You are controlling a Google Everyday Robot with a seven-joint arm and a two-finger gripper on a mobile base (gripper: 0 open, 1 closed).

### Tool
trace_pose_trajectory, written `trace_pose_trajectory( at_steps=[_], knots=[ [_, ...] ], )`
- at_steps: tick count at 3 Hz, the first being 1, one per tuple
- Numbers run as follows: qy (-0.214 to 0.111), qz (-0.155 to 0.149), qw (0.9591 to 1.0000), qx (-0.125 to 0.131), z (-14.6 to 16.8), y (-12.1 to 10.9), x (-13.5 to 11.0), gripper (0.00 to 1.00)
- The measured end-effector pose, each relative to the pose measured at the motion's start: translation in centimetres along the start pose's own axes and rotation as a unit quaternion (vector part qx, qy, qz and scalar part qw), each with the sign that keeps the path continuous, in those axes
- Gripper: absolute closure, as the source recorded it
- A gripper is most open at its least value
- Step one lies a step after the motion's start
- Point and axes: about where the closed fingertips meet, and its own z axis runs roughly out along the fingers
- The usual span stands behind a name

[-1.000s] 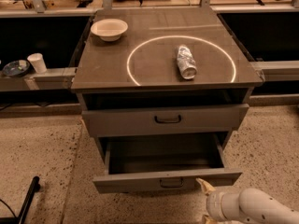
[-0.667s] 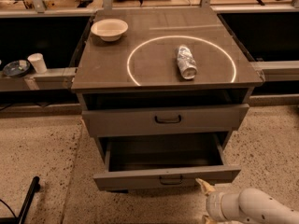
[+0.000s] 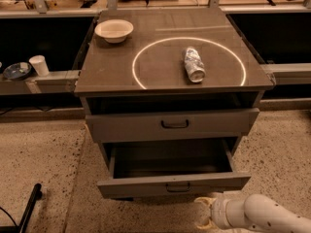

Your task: Close middle drawer

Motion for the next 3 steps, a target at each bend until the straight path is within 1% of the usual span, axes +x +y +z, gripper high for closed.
trace_pose_trajectory(
  at_steps=[1, 2, 3],
  knots=[
    [-0.019, -0.005, 0.9998, 0.002, 1.7, -1.2, 0.8, 0.7],
    [-0.043, 0.008, 0.9989, 0.016, 4.1, -3.4, 2.0, 0.98],
    [-0.055, 0.019, 0.9979, 0.029, 5.3, -4.9, 2.6, 0.84]
  ],
)
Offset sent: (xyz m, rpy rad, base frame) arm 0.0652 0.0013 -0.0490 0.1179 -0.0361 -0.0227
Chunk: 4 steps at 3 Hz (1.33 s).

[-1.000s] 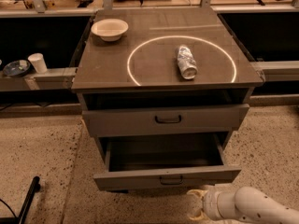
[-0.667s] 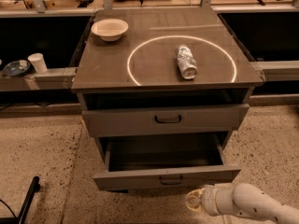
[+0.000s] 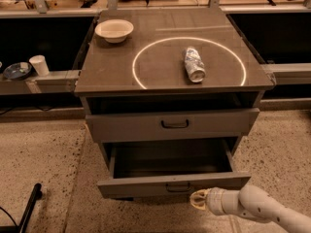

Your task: Close middle drawer

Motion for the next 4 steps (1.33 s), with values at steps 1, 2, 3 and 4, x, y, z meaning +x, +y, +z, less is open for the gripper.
trace_pose_trajectory(
  at_steps=[1, 2, 3, 4],
  knots=[
    [-0.033, 0.022, 0.9991, 0.017, 0.7, -1.1, 0.3, 0.61],
    [-0.063, 0.034, 0.997, 0.03, 1.0, -1.8, 0.1, 0.38],
    [-0.087, 0.044, 0.9947, 0.032, 1.9, -2.4, 0.2, 0.07],
    [-0.104, 0.037, 0.9936, 0.024, 3.3, -3.0, -0.6, 0.0]
  ],
)
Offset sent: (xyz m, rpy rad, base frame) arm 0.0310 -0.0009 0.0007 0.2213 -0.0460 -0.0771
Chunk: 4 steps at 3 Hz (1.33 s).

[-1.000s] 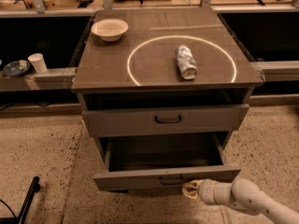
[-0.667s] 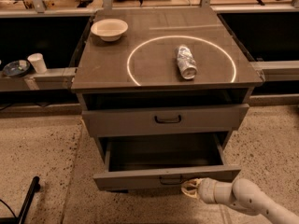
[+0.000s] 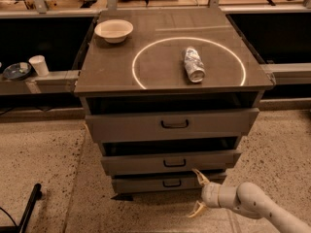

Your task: Close middle drawer

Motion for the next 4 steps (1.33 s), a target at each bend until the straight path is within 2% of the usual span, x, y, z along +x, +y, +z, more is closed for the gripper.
trace_pose_trajectory(
  at_steps=[1, 2, 3, 4],
  knots=[
    [0.0, 0.0, 1.0, 0.0, 0.0, 0.0, 0.0, 0.0],
    [0.003, -0.005, 1.0, -0.006, 0.3, -0.4, -0.5, 0.15],
    [0.0, -0.014, 0.9998, -0.015, 0.8, -1.4, -1.2, 0.38],
    [0.005, -0.018, 0.9998, -0.009, 1.3, -2.8, -1.2, 0.36]
  ],
)
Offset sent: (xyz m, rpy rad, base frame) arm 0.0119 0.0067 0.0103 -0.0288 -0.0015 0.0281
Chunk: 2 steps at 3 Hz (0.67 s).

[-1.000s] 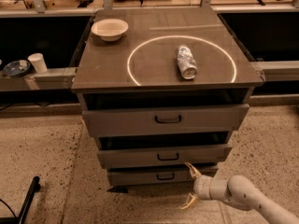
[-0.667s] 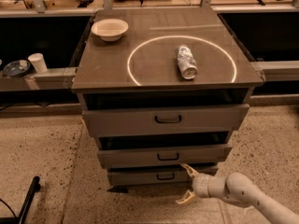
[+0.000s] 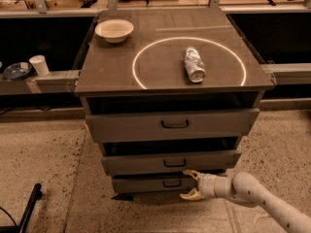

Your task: Close middle drawer

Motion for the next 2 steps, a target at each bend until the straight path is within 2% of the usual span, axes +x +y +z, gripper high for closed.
trace_pose_trajectory(
  at_steps=[1, 2],
  knots=[
    [0.005, -0.001, 0.9999, 0.011, 0.29, -0.67, 0.34, 0.13],
    [0.017, -0.002, 0.9997, 0.02, 0.54, -0.81, 0.9, 0.0]
  ],
)
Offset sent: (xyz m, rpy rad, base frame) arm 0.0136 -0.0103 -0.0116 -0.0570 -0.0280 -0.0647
